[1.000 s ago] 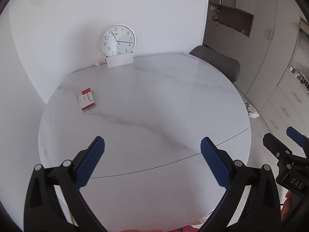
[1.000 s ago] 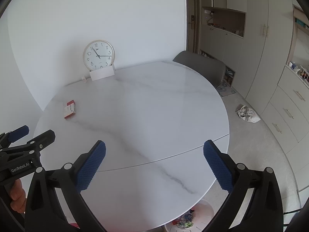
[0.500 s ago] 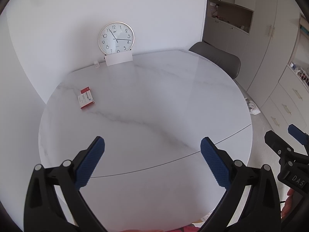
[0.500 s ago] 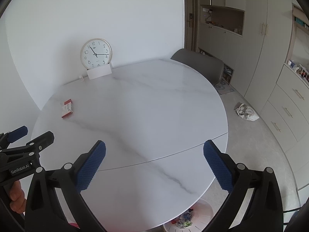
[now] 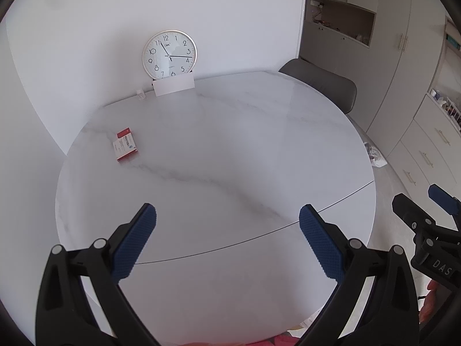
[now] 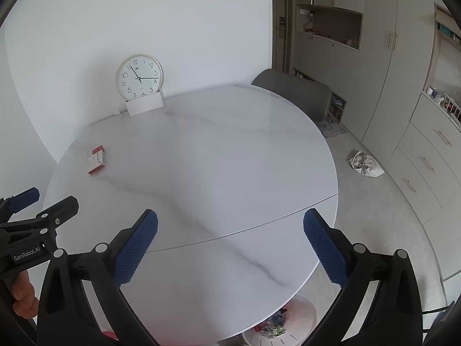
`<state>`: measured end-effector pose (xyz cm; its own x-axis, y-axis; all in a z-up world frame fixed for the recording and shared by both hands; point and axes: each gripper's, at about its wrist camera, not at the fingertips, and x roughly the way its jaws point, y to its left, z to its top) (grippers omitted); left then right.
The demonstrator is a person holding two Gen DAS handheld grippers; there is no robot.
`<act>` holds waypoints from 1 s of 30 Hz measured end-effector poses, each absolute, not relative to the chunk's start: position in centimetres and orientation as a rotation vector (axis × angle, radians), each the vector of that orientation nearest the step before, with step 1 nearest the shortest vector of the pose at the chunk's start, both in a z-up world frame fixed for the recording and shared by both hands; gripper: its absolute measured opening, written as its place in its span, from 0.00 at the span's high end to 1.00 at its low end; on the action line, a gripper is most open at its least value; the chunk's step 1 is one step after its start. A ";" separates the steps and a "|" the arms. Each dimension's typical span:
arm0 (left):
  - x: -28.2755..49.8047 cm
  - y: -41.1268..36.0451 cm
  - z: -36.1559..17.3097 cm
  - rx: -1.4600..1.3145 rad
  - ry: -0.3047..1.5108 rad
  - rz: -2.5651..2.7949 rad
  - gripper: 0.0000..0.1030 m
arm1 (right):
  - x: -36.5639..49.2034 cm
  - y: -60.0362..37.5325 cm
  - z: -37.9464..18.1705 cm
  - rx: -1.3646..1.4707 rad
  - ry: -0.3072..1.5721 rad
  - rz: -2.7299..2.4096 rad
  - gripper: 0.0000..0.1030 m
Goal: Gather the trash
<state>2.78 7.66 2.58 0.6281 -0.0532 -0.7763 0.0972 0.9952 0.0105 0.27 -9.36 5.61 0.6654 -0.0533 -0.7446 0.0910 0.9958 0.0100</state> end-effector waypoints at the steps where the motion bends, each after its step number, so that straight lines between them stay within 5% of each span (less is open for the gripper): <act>1: 2.8 7.7 2.6 0.053 0.888 -0.087 0.08 | 0.3 -9.4 5.6 0.048 0.838 -0.084 0.03; 30: 2.6 7.3 2.4 0.049 0.893 -0.091 0.08 | 0.0 -9.7 5.3 0.048 0.841 -0.092 0.03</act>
<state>2.56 7.34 2.44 0.6236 -0.0591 -0.7795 0.1002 0.9950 0.0048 0.01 -9.70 5.34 0.6633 -0.0623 -0.7457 0.1001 0.9950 0.0060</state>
